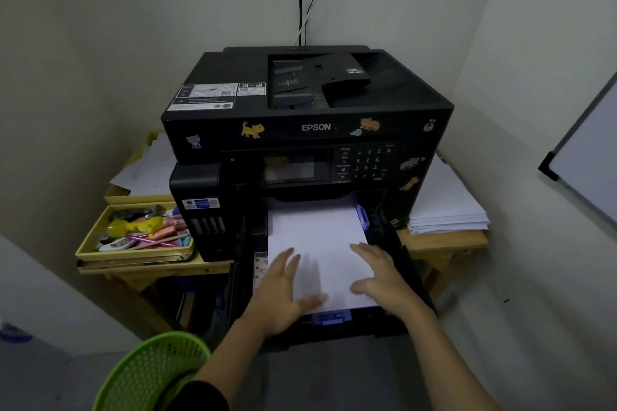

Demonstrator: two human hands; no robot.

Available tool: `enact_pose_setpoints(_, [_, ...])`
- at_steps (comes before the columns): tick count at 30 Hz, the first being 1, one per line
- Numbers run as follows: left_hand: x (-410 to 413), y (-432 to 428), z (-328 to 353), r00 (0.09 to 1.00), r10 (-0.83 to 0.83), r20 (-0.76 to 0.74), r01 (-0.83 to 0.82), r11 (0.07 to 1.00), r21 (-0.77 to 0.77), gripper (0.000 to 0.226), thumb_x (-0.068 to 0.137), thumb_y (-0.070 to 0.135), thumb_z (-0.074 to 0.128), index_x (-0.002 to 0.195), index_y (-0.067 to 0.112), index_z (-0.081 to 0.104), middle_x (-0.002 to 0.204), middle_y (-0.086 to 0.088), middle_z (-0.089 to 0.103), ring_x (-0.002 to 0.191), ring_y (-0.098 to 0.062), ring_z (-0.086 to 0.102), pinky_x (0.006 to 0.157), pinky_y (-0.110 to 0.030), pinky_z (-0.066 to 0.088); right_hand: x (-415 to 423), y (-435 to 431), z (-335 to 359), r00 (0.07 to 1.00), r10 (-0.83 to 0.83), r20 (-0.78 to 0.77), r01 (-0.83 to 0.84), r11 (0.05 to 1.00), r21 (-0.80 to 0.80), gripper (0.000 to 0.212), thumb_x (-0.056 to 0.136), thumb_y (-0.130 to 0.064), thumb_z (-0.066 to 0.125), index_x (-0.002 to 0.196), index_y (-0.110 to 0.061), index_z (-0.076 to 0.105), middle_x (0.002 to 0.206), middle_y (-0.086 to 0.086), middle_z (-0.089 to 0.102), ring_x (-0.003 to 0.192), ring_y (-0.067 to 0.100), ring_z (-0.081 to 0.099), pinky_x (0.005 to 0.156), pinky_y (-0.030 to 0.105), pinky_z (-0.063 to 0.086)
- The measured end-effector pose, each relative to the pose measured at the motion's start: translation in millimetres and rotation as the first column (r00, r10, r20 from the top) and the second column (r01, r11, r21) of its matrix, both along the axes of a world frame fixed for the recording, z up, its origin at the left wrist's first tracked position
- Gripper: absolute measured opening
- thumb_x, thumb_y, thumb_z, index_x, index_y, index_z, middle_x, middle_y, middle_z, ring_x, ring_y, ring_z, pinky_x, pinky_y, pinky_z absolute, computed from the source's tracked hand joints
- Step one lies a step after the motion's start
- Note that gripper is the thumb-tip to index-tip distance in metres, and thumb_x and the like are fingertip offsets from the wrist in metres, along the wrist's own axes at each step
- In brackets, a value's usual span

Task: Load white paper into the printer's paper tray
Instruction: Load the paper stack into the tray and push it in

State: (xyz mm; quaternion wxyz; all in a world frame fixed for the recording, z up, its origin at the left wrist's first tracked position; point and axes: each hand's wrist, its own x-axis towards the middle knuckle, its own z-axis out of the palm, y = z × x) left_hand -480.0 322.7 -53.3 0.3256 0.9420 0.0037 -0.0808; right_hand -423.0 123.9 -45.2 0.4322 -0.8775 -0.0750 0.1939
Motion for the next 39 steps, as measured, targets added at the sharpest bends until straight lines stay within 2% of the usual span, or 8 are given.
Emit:
enact_pose_setpoints(2, [-15.6,-6.0,-1.1,0.979,-0.183,-0.086,0.19,0.979,0.075,0.121,0.068,0.072,0.061,0.154,0.019,-0.006,0.16,0.006,-0.016,0.148,-0.014,-0.013,0.122,-0.034,0.002,-14.1,-7.2,2.1,0.978,0.19,-0.085,-0.195,0.979,-0.062,0.095,0.076,-0.008,0.07,0.152,-0.029,0.016,0.16,-0.013,-0.003,0.148,0.012,-0.007,0.119,0.037,0.014])
enact_pose_setpoints(6, [-27.3,-21.3,-15.0,0.936,-0.322,-0.139,0.351,0.849,0.395,0.133,0.067,0.071,0.063,0.148,0.009,-0.023,0.154,-0.005,-0.033,0.143,-0.019,-0.029,0.121,-0.035,-0.011,-36.7,4.8,-11.3,0.901,0.419,-0.113,-0.422,0.785,-0.454,0.133,0.062,-0.041,0.083,0.152,-0.026,-0.014,0.157,-0.006,-0.029,0.144,0.018,-0.028,0.119,0.046,-0.007])
enact_pose_setpoints(9, [-26.4,-30.6,-25.6,0.953,-0.257,-0.16,0.303,0.8,0.519,0.126,0.074,0.058,0.066,0.147,0.005,-0.023,0.149,-0.006,-0.035,0.144,-0.023,-0.027,0.123,-0.038,-0.007,-48.1,17.5,-26.3,0.891,0.454,-0.015,-0.366,0.697,-0.616,0.142,0.059,-0.043,0.085,0.15,-0.017,-0.021,0.154,-0.001,-0.033,0.143,0.021,-0.029,0.118,0.048,-0.012])
enact_pose_setpoints(12, [-27.0,-34.1,-33.9,0.967,-0.195,-0.164,0.253,0.805,0.536,0.102,0.089,0.031,0.058,0.147,0.003,-0.021,0.157,-0.013,-0.025,0.147,-0.025,-0.021,0.122,-0.035,-0.008,-55.7,21.9,-37.5,0.886,0.45,0.11,-0.25,0.665,-0.704,0.125,0.074,-0.028,0.078,0.147,-0.013,-0.023,0.146,-0.003,-0.036,0.145,0.019,-0.024,0.118,0.046,-0.011])
enact_pose_setpoints(18, [-26.4,-34.5,-45.3,0.975,-0.211,-0.068,0.214,0.816,0.537,0.073,0.1,0.011,0.035,0.132,0.005,-0.031,0.156,-0.016,-0.024,0.147,-0.026,-0.02,0.117,-0.033,-0.012,-55.8,24.4,-46.9,0.881,0.384,0.275,-0.119,0.744,-0.657,0.087,0.089,0.003,0.046,0.13,-0.012,-0.03,0.15,0.004,-0.031,0.139,0.021,-0.028,0.111,0.035,-0.016])
enact_pose_setpoints(24, [-21.2,-31.0,-51.8,0.97,-0.238,-0.042,0.224,0.818,0.531,0.071,0.099,0.003,0.032,0.137,0.004,-0.029,0.157,-0.014,-0.023,0.147,-0.024,-0.019,0.115,-0.029,-0.012,-48.7,29.3,-57.4,0.845,0.355,0.4,-0.028,0.777,-0.629,0.09,0.084,-0.005,0.06,0.136,-0.007,-0.013,0.152,0.014,-0.014,0.133,0.024,-0.021,0.113,0.038,-0.003])
enact_pose_setpoints(29, [1.3,-20.3,-46.4,0.971,-0.227,-0.078,0.229,0.782,0.58,0.075,0.098,0.003,0.038,0.146,0.0,-0.019,0.157,-0.015,-0.021,0.148,-0.025,-0.017,0.118,-0.03,-0.009,-30.7,40.9,-48.4,0.88,0.382,0.283,-0.097,0.726,-0.681,0.081,0.094,-0.001,0.043,0.148,-0.005,-0.017,0.158,0.012,-0.02,0.138,0.021,-0.027,0.11,0.036,-0.017])
enact_pose_setpoints(39, [76.3,-10.6,-25.4,0.969,-0.104,-0.223,0.223,0.755,0.617,0.095,0.093,0.033,0.054,0.148,-0.003,-0.015,0.158,-0.018,-0.016,0.149,-0.027,-0.013,0.121,-0.035,-0.005,41.2,62.5,-34.0,0.908,0.369,0.197,-0.116,0.675,-0.728,0.077,0.094,-0.008,0.042,0.151,-0.003,-0.008,0.161,0.013,-0.011,0.149,0.023,-0.01,0.122,0.04,-0.005])
